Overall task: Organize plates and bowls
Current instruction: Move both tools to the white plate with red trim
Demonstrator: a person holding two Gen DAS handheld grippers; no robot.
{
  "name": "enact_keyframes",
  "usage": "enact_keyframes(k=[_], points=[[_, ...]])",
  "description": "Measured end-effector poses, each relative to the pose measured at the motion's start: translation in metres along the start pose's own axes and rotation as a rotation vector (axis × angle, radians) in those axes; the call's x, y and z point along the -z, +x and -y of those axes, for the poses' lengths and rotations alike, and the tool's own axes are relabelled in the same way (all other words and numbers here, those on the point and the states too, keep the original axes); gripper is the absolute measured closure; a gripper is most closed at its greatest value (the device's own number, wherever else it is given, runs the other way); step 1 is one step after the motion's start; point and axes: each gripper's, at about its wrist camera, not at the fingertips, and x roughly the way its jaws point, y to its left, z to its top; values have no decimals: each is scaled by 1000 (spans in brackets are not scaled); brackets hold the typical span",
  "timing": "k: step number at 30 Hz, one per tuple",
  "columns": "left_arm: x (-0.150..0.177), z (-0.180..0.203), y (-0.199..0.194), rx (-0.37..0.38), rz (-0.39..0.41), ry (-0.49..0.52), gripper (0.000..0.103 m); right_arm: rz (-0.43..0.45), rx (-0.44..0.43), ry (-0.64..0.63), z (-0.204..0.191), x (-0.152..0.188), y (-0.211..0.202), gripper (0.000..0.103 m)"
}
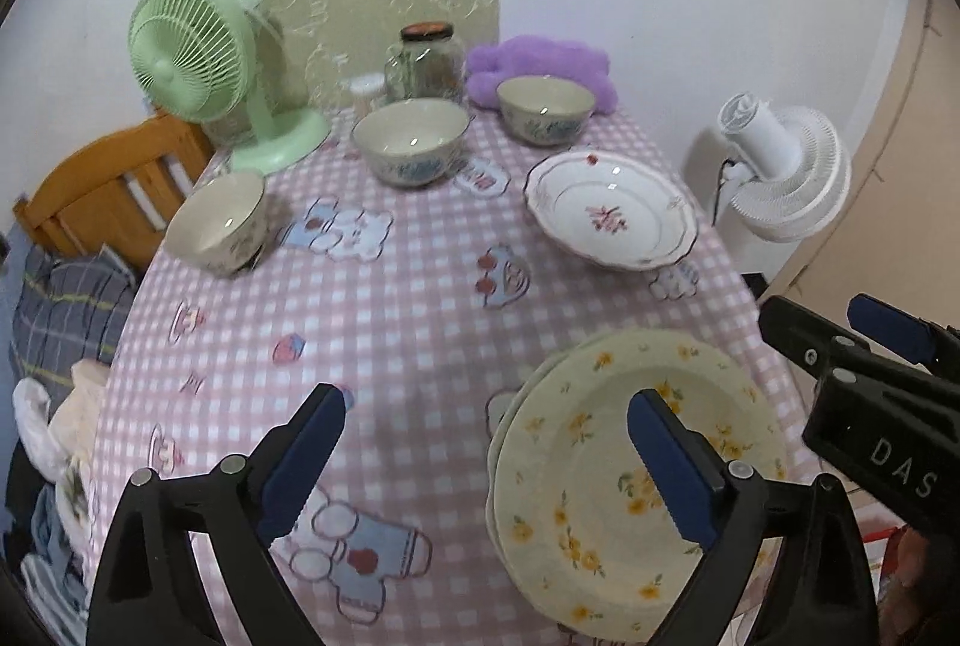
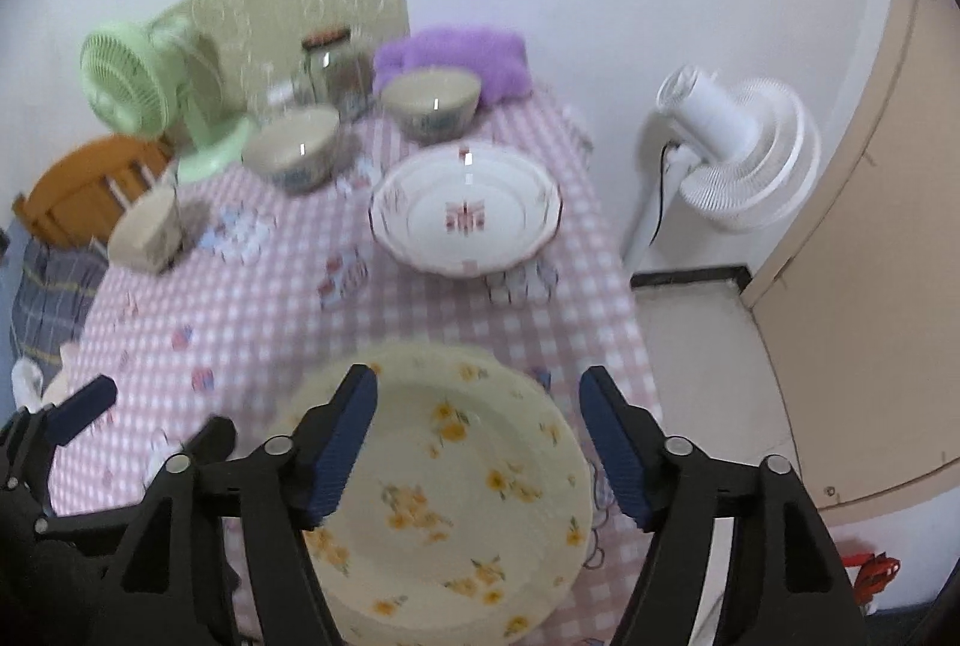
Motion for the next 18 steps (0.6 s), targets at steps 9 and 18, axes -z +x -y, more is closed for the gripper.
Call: enact_keyframes(k=[9,18], points=[[-46,13,15,18,42,-7,6,34,-6,29,8,-35,12,26],[-95,34,67,-27,31,-70,8,32,-63,4,36,-89,66,26]])
